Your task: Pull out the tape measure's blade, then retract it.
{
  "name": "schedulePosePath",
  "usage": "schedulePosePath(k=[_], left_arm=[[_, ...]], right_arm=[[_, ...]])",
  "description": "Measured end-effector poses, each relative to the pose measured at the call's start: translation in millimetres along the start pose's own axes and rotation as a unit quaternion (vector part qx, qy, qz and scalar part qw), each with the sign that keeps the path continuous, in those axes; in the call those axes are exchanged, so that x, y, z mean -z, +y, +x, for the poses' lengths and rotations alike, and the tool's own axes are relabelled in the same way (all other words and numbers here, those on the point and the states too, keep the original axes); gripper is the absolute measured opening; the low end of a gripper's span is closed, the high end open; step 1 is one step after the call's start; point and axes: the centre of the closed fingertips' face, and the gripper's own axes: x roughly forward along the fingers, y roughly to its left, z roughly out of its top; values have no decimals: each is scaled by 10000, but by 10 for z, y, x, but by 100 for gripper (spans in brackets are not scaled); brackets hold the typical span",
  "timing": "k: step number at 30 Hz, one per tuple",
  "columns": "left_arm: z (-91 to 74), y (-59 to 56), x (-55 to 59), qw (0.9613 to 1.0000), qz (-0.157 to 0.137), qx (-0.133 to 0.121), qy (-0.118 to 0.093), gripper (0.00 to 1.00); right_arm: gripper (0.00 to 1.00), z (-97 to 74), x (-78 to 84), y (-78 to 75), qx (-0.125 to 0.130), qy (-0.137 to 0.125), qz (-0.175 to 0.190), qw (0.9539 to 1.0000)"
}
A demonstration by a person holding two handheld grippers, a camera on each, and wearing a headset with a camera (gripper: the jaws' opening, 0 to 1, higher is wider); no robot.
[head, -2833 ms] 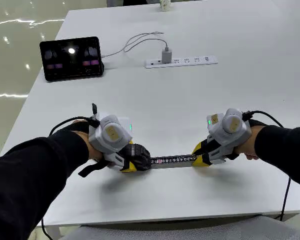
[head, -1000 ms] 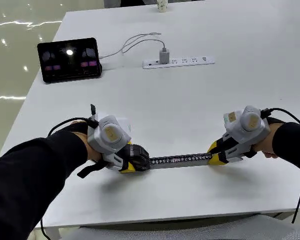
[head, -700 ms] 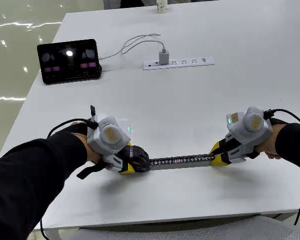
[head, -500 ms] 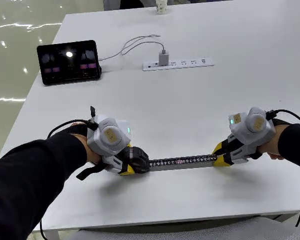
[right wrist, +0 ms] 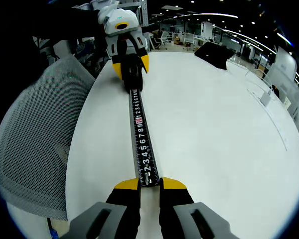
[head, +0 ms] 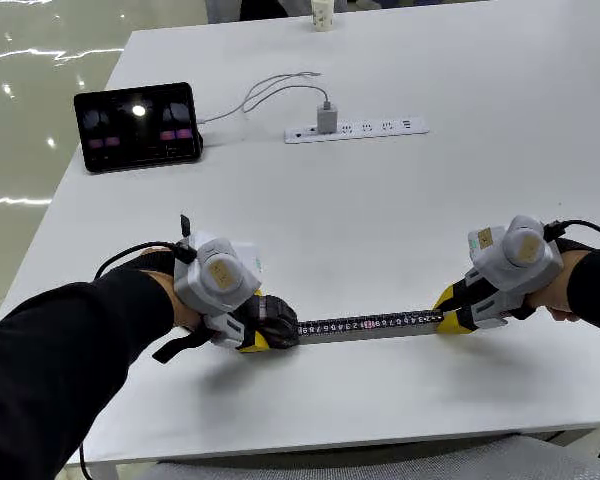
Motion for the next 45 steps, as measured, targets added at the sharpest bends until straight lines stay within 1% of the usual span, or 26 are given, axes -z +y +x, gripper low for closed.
schedulePosePath(k=[29, 45], left_arm=[[-17, -6, -4, 10000, 9, -16, 16, 32], [-23, -7, 2, 10000, 11, -24, 21, 32]], right_arm=[[10, -134, 157, -8, 82, 53, 25, 9999], [10, -192, 212, -14, 98, 57, 80, 9999]])
